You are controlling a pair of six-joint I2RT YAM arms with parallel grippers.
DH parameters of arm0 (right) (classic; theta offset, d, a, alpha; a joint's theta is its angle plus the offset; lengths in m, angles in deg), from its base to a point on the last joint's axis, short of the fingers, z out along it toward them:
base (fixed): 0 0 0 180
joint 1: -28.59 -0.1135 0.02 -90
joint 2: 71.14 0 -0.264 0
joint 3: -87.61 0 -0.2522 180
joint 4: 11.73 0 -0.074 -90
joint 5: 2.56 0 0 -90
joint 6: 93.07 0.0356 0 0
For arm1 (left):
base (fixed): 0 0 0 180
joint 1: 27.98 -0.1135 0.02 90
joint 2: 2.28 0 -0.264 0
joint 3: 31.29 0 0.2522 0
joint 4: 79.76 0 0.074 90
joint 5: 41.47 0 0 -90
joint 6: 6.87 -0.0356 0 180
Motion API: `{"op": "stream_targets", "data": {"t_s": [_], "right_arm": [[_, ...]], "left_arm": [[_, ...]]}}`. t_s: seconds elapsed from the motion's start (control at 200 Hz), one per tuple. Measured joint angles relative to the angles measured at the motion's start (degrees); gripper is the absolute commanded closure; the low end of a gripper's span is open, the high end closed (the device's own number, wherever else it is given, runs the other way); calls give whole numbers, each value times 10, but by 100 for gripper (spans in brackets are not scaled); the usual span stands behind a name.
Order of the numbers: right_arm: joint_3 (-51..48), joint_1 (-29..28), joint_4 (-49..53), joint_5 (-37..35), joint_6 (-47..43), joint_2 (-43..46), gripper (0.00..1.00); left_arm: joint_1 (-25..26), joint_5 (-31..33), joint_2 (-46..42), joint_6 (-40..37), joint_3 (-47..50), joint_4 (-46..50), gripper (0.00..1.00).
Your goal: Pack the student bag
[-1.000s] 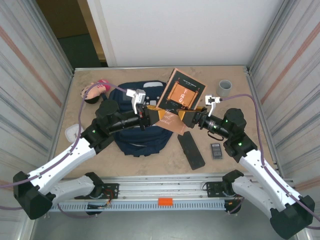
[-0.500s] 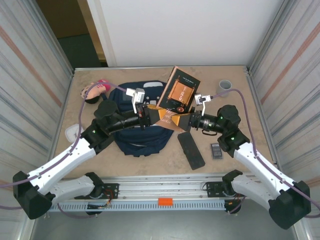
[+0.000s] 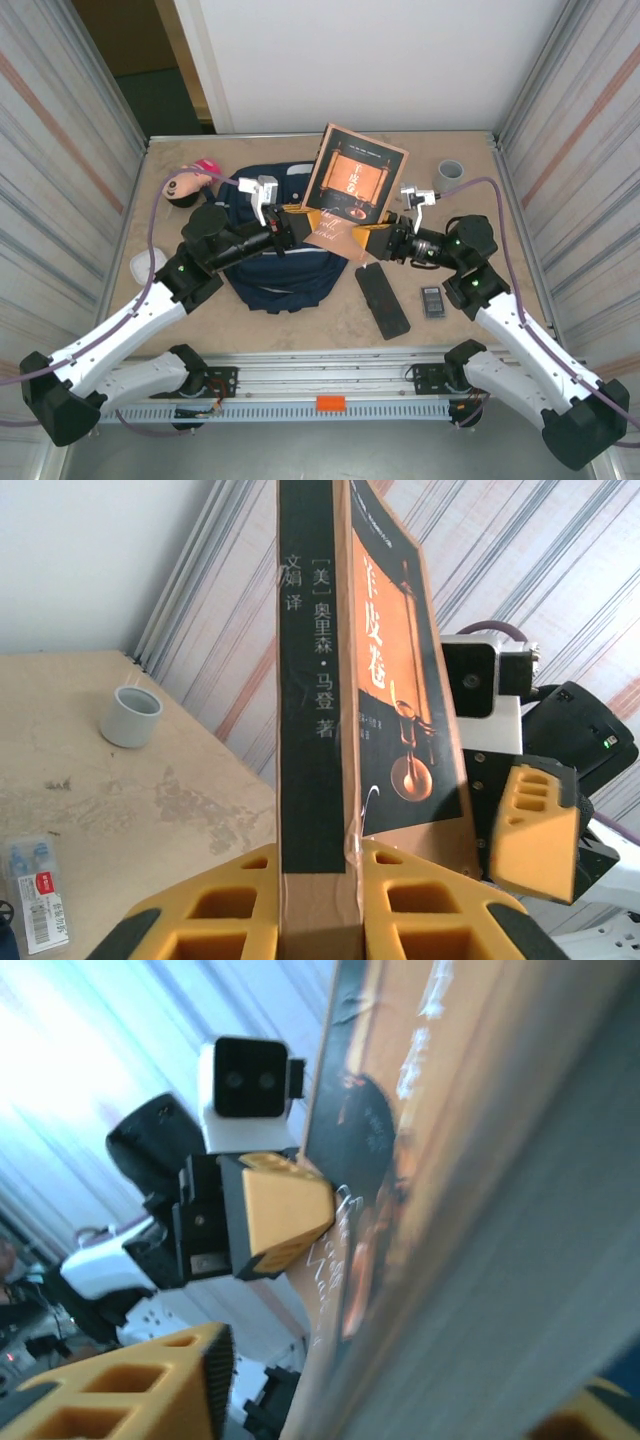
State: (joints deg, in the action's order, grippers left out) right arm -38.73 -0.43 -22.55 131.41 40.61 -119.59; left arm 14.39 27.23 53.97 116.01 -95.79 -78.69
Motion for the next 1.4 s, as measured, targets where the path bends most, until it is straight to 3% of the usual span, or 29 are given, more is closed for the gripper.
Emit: {"op": "stream_targets", "data": {"t_s": [0.03, 0.055, 0.256, 0.421, 0.596, 0.732, 0.872, 1.027, 1.112, 1.188, 1.233, 1.338, 1.373, 1.398], "right_arm": [[2, 0, 7, -8, -8, -1, 93], [2, 0, 16, -17, -10, -1, 100], [9, -6, 122, -87, -98, 24, 100], [59, -5, 270, -126, -270, 24, 100], [126, -7, 434, -142, -510, -23, 100], [150, -24, 527, -186, -673, -66, 100], [151, -60, 591, -229, -801, -91, 100], [175, -95, 627, -269, -882, -133, 100], [200, -107, 641, -277, -909, -156, 100], [217, -112, 646, -277, -923, -167, 100], [225, -113, 646, -276, -928, -171, 100], [233, -113, 646, -272, -938, -173, 91], [234, -113, 646, -270, -939, -173, 81], [234, -112, 646, -266, -939, -173, 65]], "left_arm": [[0, 1, 0, -4, 0, 1, 93], [0, 2, 0, -8, 0, 3, 88], [-8, 39, -8, -85, -17, 98, 42], [-40, 44, -27, -206, -56, 210, 24], [-43, -21, -32, -407, -94, 324, 18], [-32, -11, -30, -528, -109, 403, 16], [-32, 28, -28, -611, -115, 457, 13], [-27, 49, -12, -658, -115, 485, 12], [-19, 51, 4, -672, -114, 488, 14], [-14, 51, 18, -681, -110, 489, 23], [-14, 49, 24, -682, -105, 489, 35], [-14, 43, 28, -689, -94, 489, 79], [-14, 39, 28, -692, -92, 487, 91], [-14, 34, 26, -691, -89, 483, 96]]}}
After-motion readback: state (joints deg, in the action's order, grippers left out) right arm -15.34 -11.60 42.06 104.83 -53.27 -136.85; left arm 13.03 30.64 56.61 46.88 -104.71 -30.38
